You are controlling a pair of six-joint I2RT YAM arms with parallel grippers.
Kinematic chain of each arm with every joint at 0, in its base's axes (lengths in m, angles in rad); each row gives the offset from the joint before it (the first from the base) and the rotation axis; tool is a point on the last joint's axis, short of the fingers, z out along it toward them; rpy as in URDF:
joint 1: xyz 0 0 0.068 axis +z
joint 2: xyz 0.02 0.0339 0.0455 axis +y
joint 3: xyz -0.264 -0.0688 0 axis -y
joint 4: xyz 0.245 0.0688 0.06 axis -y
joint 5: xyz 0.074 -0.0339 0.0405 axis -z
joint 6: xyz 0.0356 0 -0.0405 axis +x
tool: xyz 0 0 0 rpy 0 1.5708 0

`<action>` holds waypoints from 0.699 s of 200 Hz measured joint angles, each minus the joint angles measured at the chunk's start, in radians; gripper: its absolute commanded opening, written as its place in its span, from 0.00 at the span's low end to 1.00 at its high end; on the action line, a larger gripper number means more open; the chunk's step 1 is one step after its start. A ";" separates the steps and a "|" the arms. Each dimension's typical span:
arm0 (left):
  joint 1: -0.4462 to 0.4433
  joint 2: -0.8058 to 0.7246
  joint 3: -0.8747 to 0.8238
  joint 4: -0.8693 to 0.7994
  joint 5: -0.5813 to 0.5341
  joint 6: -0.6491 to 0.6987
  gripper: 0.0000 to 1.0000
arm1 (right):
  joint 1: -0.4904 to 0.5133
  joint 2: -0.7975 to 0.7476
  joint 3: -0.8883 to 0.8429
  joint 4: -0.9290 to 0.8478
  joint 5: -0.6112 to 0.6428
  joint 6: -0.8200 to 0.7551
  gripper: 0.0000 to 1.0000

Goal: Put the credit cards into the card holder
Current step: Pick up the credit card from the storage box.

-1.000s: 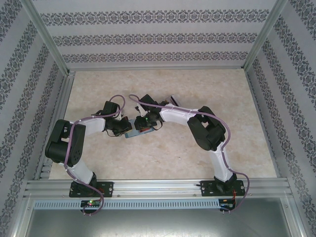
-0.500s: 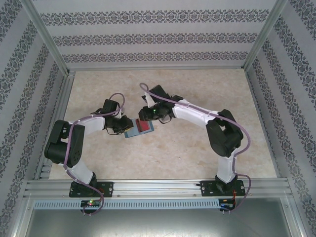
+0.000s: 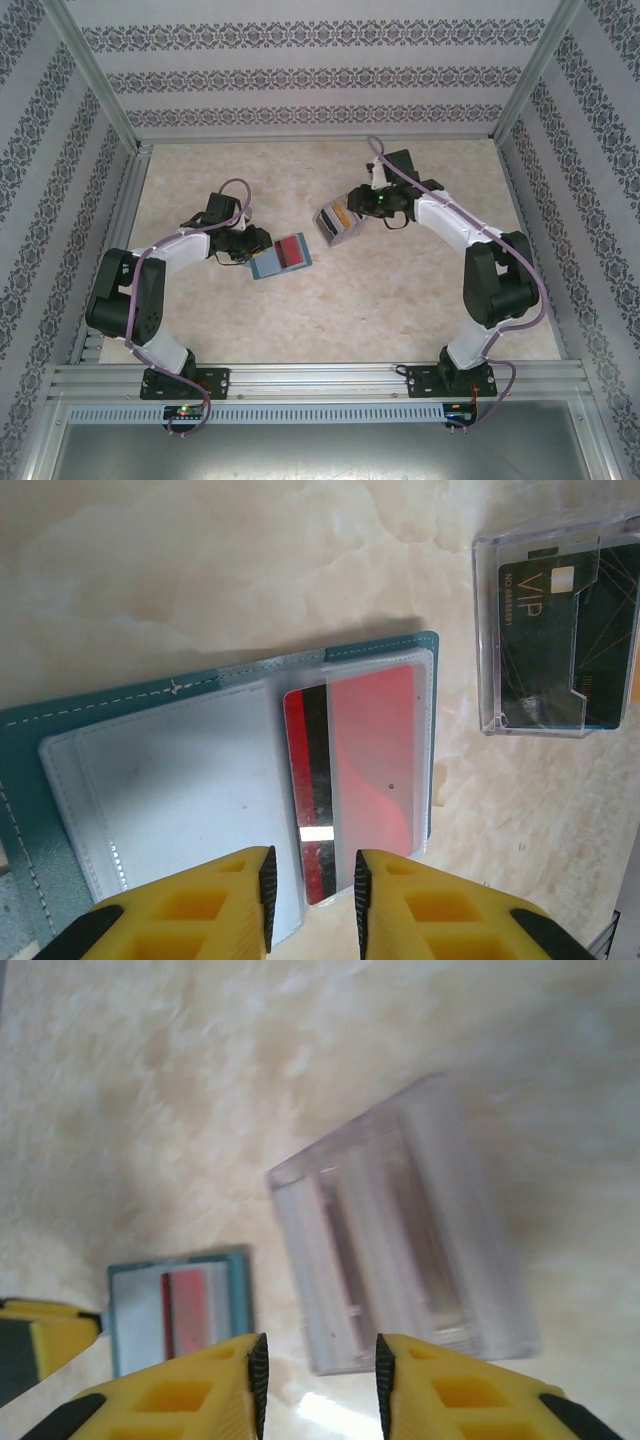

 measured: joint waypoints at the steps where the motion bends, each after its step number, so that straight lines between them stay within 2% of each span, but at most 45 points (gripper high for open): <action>1: 0.000 0.000 0.000 0.000 0.000 0.000 0.30 | -0.004 0.000 0.000 -0.001 0.000 -0.002 0.38; 43: 0.000 0.000 0.000 0.004 0.000 -0.006 0.30 | -0.090 0.034 0.015 -0.017 -0.009 -0.029 0.40; 93: 0.000 -0.016 -0.001 0.015 -0.004 -0.006 0.30 | -0.089 0.179 0.090 -0.044 -0.047 -0.053 0.41; 140: 0.000 -0.021 -0.002 0.026 -0.007 -0.006 0.30 | -0.082 0.220 0.141 -0.058 -0.068 -0.058 0.42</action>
